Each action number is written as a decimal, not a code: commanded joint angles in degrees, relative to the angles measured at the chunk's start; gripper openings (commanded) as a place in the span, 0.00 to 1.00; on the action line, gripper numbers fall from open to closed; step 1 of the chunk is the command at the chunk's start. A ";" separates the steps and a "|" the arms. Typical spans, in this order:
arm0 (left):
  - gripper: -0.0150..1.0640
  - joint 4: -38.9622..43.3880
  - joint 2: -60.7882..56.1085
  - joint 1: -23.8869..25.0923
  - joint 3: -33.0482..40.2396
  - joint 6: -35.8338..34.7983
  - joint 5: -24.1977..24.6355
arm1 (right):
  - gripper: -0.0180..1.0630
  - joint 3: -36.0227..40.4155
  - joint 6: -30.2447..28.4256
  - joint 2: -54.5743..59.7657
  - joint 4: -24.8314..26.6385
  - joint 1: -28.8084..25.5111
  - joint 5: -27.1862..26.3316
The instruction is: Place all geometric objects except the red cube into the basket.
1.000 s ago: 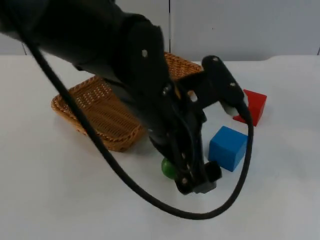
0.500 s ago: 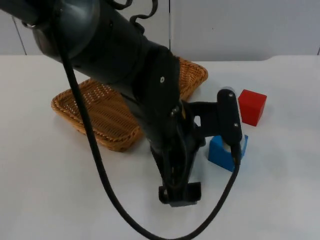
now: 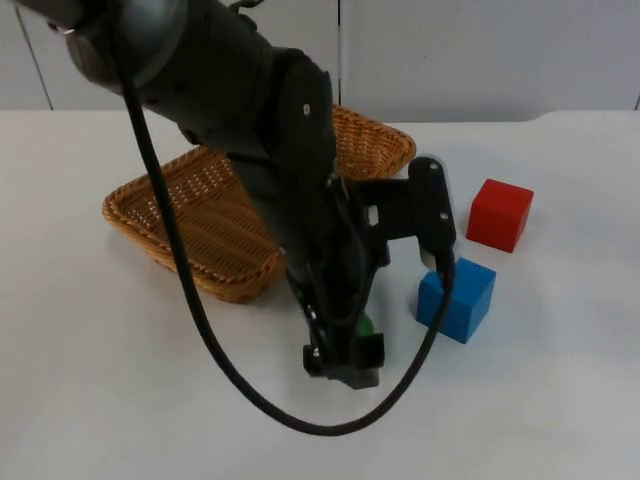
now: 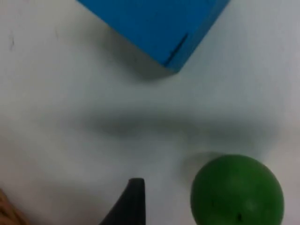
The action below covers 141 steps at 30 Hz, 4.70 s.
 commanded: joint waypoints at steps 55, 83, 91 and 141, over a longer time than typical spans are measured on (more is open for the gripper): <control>0.02 4.81 -2.02 18.00 -3.05 -54.89 -20.53 | 0.98 -0.49 -0.85 -0.17 0.27 0.18 -0.29; 0.98 7.36 0.54 18.00 -3.16 -54.89 -20.49 | 0.98 -0.49 -0.85 -0.17 0.16 0.18 -0.15; 0.98 9.12 -12.81 18.00 -3.16 -54.89 -18.60 | 0.98 -0.49 -0.85 -0.17 0.16 0.18 -0.95; 0.98 21.64 -68.94 35.06 26.06 -73.32 -0.34 | 0.98 -3.20 -29.11 52.69 15.71 22.77 -22.71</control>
